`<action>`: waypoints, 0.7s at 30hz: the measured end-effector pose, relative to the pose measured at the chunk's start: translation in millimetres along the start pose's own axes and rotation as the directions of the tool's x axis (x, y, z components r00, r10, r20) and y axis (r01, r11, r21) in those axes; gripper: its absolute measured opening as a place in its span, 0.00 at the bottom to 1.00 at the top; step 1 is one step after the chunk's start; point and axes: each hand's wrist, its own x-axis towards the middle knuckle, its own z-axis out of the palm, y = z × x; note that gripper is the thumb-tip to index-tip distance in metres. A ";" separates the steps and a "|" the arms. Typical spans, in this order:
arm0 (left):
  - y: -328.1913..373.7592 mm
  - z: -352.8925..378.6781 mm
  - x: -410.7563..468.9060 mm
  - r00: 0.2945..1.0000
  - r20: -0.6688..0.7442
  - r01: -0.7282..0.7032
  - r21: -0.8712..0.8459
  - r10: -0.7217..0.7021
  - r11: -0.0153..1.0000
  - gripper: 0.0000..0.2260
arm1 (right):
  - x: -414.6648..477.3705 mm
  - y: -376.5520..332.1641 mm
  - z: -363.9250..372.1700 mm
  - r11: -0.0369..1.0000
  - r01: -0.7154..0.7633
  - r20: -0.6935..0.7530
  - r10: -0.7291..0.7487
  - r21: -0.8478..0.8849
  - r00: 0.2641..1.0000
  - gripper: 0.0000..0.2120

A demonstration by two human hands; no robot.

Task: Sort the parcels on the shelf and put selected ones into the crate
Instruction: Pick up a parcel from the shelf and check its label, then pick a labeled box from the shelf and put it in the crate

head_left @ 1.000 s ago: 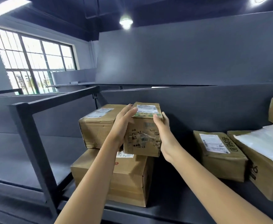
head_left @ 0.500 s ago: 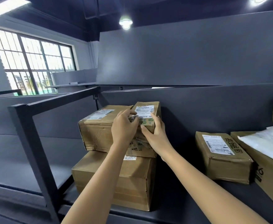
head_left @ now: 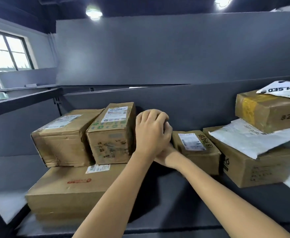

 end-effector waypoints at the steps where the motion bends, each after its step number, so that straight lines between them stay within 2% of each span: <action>1: 11.4 9.9 -0.9 1.000 0.025 -0.012 -0.041 0.013 0.999 0.07 | -5.3 13.4 -8.0 0.999 -0.023 -0.038 0.022 -0.032 0.999 0.25; 3: 31.7 28.7 -4.9 0.993 0.121 0.019 -0.118 -0.004 0.993 0.09 | -15.1 43.3 -20.2 0.988 -0.123 -0.027 0.121 -0.088 0.992 0.26; 5: 45.1 49.4 -11.5 0.948 0.302 0.165 -0.180 -0.105 0.970 0.12 | -26.9 71.4 -33.1 0.964 -0.253 -0.025 0.252 -0.086 0.967 0.31; 8: 52.0 80.0 -25.9 0.744 0.596 0.492 -0.184 -0.301 0.851 0.18 | -45.6 108.1 -48.1 0.872 -0.479 -0.067 0.486 0.101 0.871 0.42; 11: 51.8 103.6 -51.0 0.627 0.697 0.585 -0.127 -0.348 0.801 0.22 | -57.4 132.4 -51.1 0.788 -0.531 -0.150 0.592 0.311 0.792 0.41; 12: 52.0 108.2 -58.6 0.580 0.730 0.644 -0.137 -0.363 0.753 0.22 | -58.6 138.1 -48.8 0.733 -0.540 -0.155 0.641 0.414 0.752 0.41; 15: 52.9 111.3 -74.1 0.448 0.800 0.847 -0.237 -0.399 0.476 0.24 | -59.9 147.5 -34.2 0.537 -0.489 -0.084 0.727 0.688 0.681 0.43; 18: 56.1 103.5 -81.7 0.291 0.842 0.955 -0.283 -0.454 0.086 0.24 | -60.1 152.3 -15.1 0.395 -0.435 -0.011 0.751 0.809 0.661 0.50; 19: 57.2 100.4 -83.5 0.266 0.851 0.955 -0.296 -0.453 0.005 0.24 | -59.4 151.8 -10.1 0.368 -0.410 -0.012 0.756 0.835 0.654 0.51; 21: 58.9 94.3 -87.1 0.278 0.858 0.941 -0.333 -0.432 -0.056 0.24 | -56.2 148.4 -1.9 0.347 -0.349 -0.048 0.766 0.871 0.641 0.55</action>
